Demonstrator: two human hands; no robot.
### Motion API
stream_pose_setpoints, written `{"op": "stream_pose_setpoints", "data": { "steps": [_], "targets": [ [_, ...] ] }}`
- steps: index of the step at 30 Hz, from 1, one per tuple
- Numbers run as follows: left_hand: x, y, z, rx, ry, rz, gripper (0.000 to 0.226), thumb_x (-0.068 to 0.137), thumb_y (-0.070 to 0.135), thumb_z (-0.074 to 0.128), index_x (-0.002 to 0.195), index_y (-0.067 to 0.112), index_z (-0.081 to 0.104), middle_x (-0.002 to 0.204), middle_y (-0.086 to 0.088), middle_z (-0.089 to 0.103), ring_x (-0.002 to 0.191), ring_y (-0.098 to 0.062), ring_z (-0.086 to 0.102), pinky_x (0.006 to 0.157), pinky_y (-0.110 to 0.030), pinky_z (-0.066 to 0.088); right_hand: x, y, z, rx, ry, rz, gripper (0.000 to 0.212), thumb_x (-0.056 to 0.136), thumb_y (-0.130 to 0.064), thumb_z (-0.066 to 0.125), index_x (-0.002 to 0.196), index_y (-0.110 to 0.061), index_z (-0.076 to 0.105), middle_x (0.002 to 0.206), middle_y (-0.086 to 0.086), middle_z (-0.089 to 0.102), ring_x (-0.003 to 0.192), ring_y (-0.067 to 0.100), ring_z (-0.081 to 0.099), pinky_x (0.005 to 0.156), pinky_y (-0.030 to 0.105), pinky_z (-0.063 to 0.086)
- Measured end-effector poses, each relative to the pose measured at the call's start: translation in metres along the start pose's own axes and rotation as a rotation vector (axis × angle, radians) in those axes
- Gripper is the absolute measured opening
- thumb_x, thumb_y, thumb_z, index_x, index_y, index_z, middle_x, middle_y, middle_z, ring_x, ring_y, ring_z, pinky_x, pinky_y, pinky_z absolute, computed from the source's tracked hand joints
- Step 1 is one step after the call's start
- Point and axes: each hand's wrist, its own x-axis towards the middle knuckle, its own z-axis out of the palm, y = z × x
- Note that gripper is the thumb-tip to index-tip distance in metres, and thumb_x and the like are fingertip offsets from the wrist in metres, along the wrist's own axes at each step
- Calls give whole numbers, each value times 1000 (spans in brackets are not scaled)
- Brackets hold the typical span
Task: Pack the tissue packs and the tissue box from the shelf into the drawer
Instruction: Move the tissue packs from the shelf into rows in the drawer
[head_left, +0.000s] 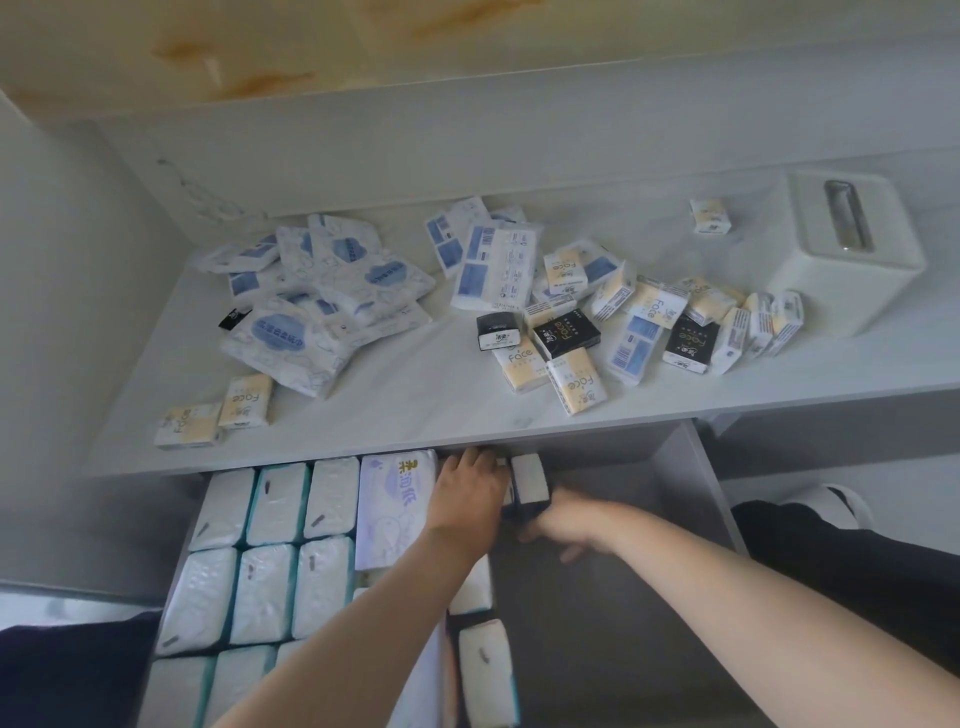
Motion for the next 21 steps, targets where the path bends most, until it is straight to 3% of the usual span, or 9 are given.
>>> {"op": "stream_pose_setpoints", "data": {
  "steps": [2, 5, 7, 10, 13, 16, 19, 21],
  "targets": [
    [0, -1, 1, -26, 0, 2, 47, 85, 15, 63, 131, 19, 55, 135, -4, 47, 128, -25, 39, 108, -34, 31, 3, -2, -1, -47, 19, 51, 37, 94, -25, 59, 129, -14, 51, 111, 7, 60, 102, 23, 65, 61, 32, 57],
    [1, -3, 2, -57, 7, 16, 49, 83, 15, 65, 131, 21, 55, 136, -2, 47, 128, -24, 41, 106, -33, 30, 13, -3, 5, -113, 172, 32, 46, 94, -27, 55, 134, -8, 42, 103, 11, 64, 72, 22, 68, 46, 24, 46],
    [2, -4, 1, -70, 2, 21, 48, 84, 18, 65, 131, 21, 56, 136, -2, 48, 128, -23, 42, 106, -33, 30, 15, -4, 10, -99, 243, -37, 55, 89, -31, 66, 133, -13, 39, 115, 9, 60, 83, 23, 62, 58, 25, 45],
    [4, -6, -2, -102, -23, 19, 47, 85, 24, 66, 131, 20, 57, 137, -3, 48, 130, -24, 42, 109, -33, 29, 19, -1, 8, -186, 198, -106, 54, 86, -24, 66, 133, -18, 41, 123, 7, 58, 97, 24, 59, 74, 30, 50],
    [4, -9, -9, -183, -83, 26, 49, 87, 27, 63, 135, 22, 55, 139, -3, 49, 130, -23, 42, 111, -33, 27, 13, 0, -6, -345, 138, -145, 51, 85, -21, 62, 134, -19, 48, 115, 7, 61, 92, 25, 63, 70, 32, 55],
    [-4, -14, -24, -340, -115, 6, 49, 90, 26, 60, 138, 25, 52, 142, -1, 50, 130, -21, 44, 111, -32, 32, -5, -11, -16, -477, 199, -132, 59, 86, -21, 64, 140, -13, 42, 121, 9, 60, 102, 26, 62, 81, 33, 54],
    [-17, -21, -44, -416, -96, 4, 40, 91, 25, 55, 132, 29, 57, 135, 3, 56, 122, -20, 52, 100, -29, 42, -33, -31, -21, -574, 233, -168, 57, 87, -18, 66, 139, -11, 42, 124, 9, 60, 105, 26, 62, 82, 32, 53],
    [-26, -28, -60, -442, -52, -18, 34, 90, 26, 53, 122, 31, 62, 126, 6, 61, 114, -19, 57, 93, -28, 47, -54, -48, -23, -645, 219, -220, 42, 89, -16, 62, 130, -9, 52, 120, 10, 62, 105, 27, 63, 79, 31, 53]
  ]
}}
